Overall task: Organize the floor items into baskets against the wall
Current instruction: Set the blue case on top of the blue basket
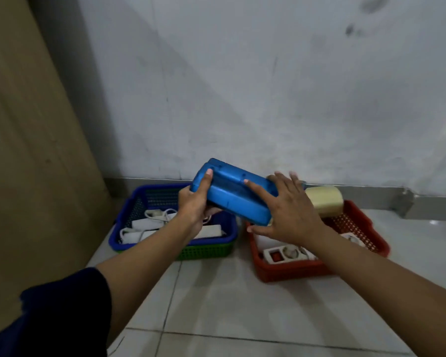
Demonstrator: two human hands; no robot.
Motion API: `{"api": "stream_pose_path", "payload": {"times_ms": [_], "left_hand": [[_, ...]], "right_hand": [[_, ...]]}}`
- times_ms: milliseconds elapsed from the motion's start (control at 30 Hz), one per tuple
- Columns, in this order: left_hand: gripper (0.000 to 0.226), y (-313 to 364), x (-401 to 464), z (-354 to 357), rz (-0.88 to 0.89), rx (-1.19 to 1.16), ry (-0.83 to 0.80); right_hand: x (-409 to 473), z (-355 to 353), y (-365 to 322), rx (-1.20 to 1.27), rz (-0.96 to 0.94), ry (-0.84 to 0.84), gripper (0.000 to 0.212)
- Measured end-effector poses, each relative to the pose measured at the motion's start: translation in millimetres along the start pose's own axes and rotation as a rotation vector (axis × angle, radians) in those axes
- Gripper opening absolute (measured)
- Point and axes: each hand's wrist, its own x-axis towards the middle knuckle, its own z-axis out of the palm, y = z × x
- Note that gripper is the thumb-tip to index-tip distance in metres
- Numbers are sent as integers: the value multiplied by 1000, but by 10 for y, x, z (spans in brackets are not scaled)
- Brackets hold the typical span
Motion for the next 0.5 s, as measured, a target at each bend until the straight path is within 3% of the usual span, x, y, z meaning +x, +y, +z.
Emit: {"api": "stream_pose_path", "payload": {"times_ms": [133, 300, 500], "left_hand": [[42, 24, 252, -458, -22, -62, 84], [51, -60, 598, -869, -64, -146, 152], [55, -205, 1127, -1097, -139, -325, 273]], "right_hand": [[272, 211, -413, 79, 18, -46, 95], [573, 512, -730, 276, -7, -237, 94], [1148, 953, -906, 387, 33, -214, 75]]}}
